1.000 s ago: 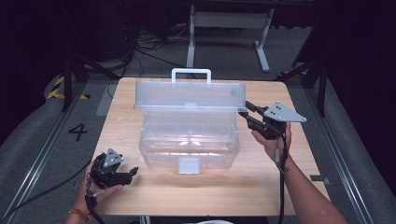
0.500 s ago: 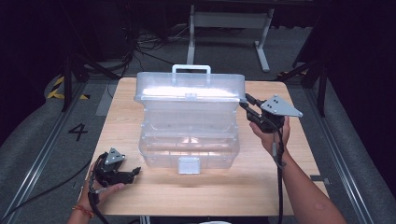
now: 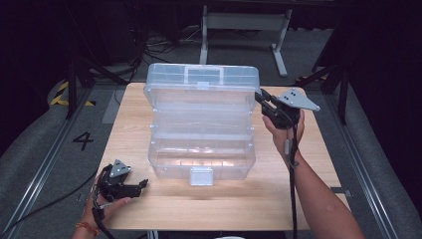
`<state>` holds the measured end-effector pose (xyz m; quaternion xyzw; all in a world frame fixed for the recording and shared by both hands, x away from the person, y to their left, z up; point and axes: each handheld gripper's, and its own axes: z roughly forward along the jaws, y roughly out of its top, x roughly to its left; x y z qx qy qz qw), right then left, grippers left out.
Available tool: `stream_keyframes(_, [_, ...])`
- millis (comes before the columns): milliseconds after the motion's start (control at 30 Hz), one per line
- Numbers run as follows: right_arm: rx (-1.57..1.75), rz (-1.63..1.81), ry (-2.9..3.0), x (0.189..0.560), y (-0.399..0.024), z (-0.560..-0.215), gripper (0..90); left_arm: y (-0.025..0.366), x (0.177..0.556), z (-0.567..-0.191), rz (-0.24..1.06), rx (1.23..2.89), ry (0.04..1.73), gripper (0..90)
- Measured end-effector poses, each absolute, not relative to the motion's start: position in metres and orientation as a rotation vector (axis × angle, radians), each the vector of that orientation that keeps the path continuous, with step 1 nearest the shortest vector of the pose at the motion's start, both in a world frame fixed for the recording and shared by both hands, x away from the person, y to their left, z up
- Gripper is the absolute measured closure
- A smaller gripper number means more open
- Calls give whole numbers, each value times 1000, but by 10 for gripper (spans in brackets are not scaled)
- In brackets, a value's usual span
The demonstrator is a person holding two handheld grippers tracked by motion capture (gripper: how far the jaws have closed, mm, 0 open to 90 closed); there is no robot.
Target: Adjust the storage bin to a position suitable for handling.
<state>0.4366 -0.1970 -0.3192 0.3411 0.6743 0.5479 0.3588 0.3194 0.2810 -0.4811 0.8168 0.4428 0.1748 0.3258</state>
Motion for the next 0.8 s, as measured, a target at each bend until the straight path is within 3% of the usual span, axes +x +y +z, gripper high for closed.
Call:
stream_keyframes(133, [877,1399,1737,440,-198,-316,827,281,319,-481,455,2139,1160,178])
stream_keyframes(800, [911,1369,1776,469,-198,-306,841,282,319,-481,450,2143,1156,179])
